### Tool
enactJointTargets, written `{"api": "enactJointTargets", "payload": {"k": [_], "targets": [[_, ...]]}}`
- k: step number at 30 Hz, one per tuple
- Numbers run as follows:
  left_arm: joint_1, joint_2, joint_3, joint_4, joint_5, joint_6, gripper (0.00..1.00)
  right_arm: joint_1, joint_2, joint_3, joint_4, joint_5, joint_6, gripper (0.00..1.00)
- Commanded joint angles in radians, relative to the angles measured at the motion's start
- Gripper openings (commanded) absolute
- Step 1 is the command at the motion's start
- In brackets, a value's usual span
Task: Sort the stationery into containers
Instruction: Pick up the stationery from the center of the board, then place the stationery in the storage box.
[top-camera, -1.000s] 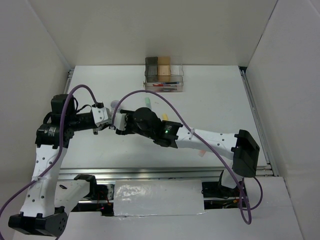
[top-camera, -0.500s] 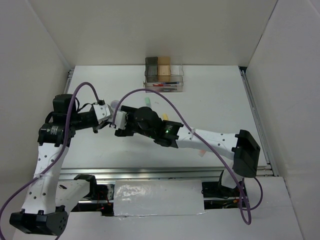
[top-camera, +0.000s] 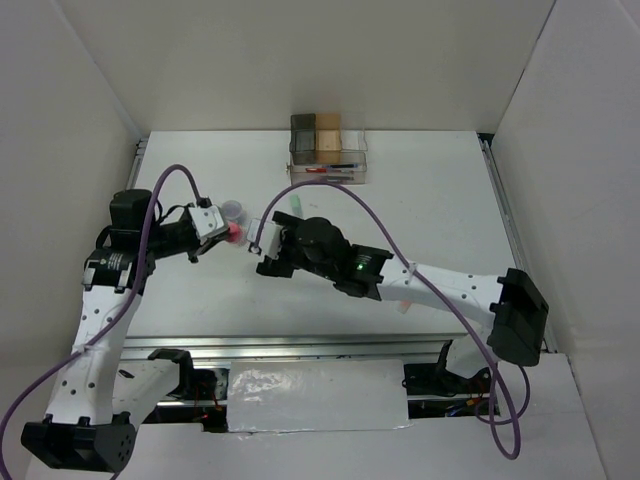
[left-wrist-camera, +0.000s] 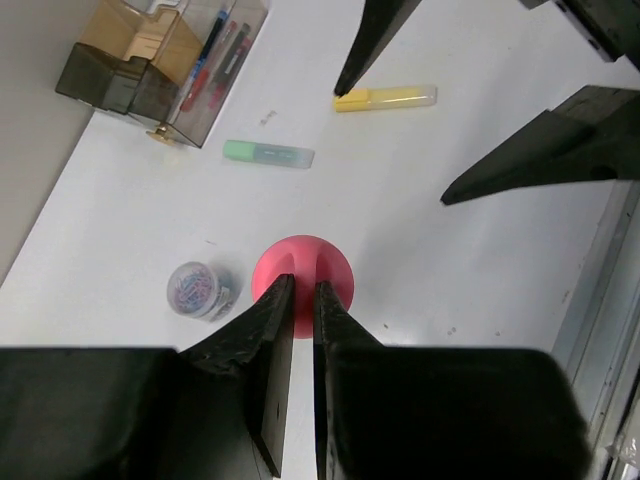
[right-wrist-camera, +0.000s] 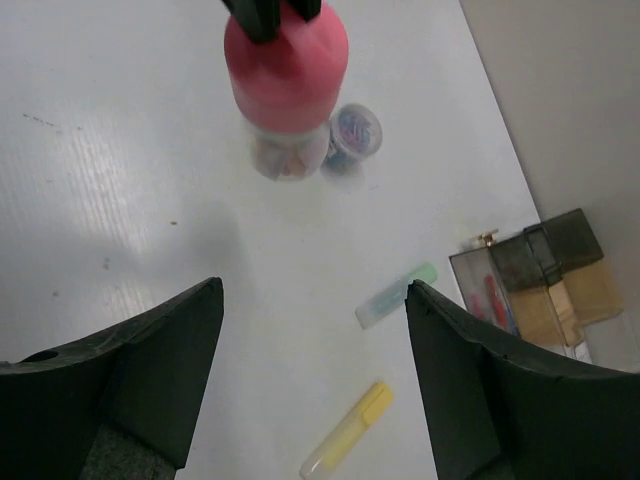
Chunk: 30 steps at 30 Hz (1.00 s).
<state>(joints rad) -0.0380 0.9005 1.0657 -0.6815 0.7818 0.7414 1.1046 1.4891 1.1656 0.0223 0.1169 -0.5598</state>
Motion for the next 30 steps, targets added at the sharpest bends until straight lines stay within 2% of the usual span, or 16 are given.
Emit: {"api": "enactJointTargets", "payload": {"k": [1, 9, 12, 17, 25, 30], "targets": [[0.001, -0.012, -0.012, 0.126, 0.013, -0.025, 0.00, -0.029, -0.088, -0.046, -0.012, 0.013, 0.040, 0.80], [-0.019, 0.032, -0.044, 0.312, 0.033, -0.022, 0.00, -0.199, -0.133, -0.055, -0.114, -0.045, 0.165, 0.81], [-0.048, 0.089, -0.050, 0.446, 0.011, -0.016, 0.00, -0.300, -0.144, -0.050, -0.150, -0.078, 0.213, 0.81], [-0.092, 0.182, -0.050, 0.664, -0.013, -0.010, 0.00, -0.394, -0.170, -0.075, -0.185, -0.109, 0.242, 0.81], [-0.154, 0.446, 0.008, 1.017, -0.081, 0.018, 0.00, -0.492, -0.201, -0.104, -0.191, -0.138, 0.256, 0.81], [-0.187, 0.632, 0.091, 1.158, -0.139, 0.088, 0.00, -0.535, -0.185, -0.090, -0.206, -0.161, 0.256, 0.81]]}}
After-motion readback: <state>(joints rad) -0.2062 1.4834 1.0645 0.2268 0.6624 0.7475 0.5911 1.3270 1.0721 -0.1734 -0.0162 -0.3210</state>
